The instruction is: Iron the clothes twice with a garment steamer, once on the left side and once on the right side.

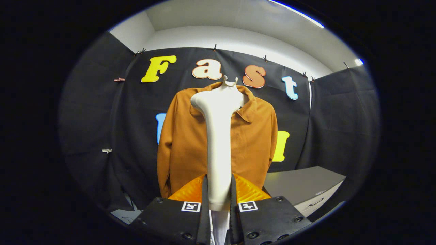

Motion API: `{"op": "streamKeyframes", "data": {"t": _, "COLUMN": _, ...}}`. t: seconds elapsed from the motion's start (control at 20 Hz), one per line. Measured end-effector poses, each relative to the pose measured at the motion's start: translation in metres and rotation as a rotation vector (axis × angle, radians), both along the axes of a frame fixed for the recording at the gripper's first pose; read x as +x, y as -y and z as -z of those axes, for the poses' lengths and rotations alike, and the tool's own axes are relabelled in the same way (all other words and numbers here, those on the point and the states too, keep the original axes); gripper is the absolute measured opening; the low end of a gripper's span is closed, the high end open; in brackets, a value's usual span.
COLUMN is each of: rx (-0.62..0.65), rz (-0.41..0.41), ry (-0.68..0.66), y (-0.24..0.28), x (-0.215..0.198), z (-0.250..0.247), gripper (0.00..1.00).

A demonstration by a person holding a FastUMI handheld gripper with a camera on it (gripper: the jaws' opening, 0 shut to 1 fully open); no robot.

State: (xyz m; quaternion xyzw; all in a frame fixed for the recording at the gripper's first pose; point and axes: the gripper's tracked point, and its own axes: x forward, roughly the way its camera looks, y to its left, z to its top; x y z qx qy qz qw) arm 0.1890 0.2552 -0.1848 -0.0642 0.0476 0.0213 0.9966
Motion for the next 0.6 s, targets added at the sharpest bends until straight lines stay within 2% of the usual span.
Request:
{"op": "streamKeyframes", "data": {"t": 0.2, "rx": -0.033, "rz": -0.007, "ry": 0.003, "y": -0.025, "x": 0.024, "z": 0.008, "gripper": 0.26}}
{"op": "streamKeyframes", "data": {"t": 0.6, "rx": -0.095, "rz": 0.059, "ry": -0.026, "y": -0.042, "x": 0.069, "z": 0.046, "gripper": 0.26}}
